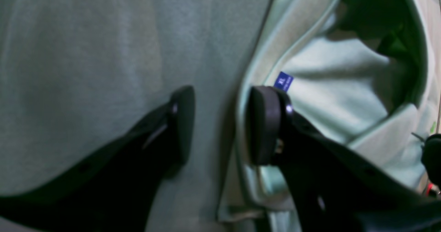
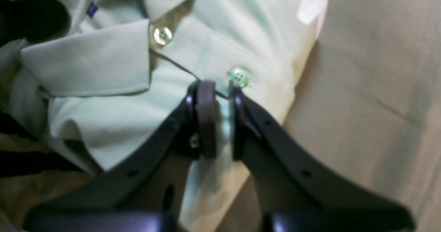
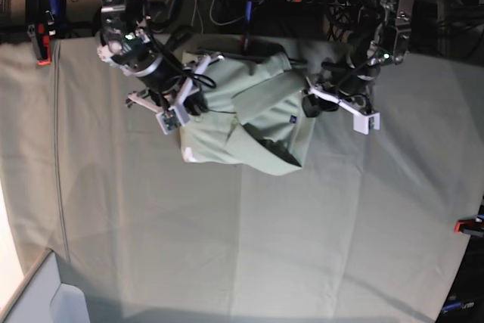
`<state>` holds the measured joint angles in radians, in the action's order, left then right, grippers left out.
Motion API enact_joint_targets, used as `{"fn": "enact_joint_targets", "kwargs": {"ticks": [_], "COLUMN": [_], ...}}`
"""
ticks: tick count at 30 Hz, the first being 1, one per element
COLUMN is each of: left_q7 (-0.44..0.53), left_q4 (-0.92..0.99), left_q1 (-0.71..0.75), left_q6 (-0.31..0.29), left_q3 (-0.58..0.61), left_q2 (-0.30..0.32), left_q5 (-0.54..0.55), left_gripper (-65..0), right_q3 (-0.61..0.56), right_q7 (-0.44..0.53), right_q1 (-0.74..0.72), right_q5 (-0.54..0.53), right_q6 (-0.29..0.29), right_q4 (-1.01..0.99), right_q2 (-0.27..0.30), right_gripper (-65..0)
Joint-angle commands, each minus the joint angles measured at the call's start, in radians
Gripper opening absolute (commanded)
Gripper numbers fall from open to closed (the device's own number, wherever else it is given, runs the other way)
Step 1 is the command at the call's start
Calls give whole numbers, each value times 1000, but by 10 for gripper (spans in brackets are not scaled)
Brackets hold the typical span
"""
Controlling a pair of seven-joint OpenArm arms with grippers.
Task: Layout the t-shirt on the table in an organized manner, then fold the t-shirt properly
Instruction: 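Tuck and smooth the folded shirt edges with both grippers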
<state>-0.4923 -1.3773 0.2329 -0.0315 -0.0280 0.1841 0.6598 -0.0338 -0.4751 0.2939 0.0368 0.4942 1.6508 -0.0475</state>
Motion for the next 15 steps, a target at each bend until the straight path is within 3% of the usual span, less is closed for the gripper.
{"fn": "enact_joint_targets", "kwargs": {"ticks": [1,12,15], "left_q7": [-21,-22,-27], "left_q4": [-3,-207,-202], "left_q1": [16,33,-11], "left_q6": [37,35,35], "left_q3": [-6,-2,1], "left_q2": [21,15,-18], "left_q5": [-28,-27,-27], "left_gripper": [-383,-383,-383], "right_q3": [-13,-12,-12], "right_q7": [20,20,20], "right_q1": [-2,9,14], "right_q5": [-15,-15,-15], "right_q6": [2,2,2], "right_q4": [13,85,85], "right_q2": [-1,-1,-1], "right_gripper": [-594,-594,-594]}}
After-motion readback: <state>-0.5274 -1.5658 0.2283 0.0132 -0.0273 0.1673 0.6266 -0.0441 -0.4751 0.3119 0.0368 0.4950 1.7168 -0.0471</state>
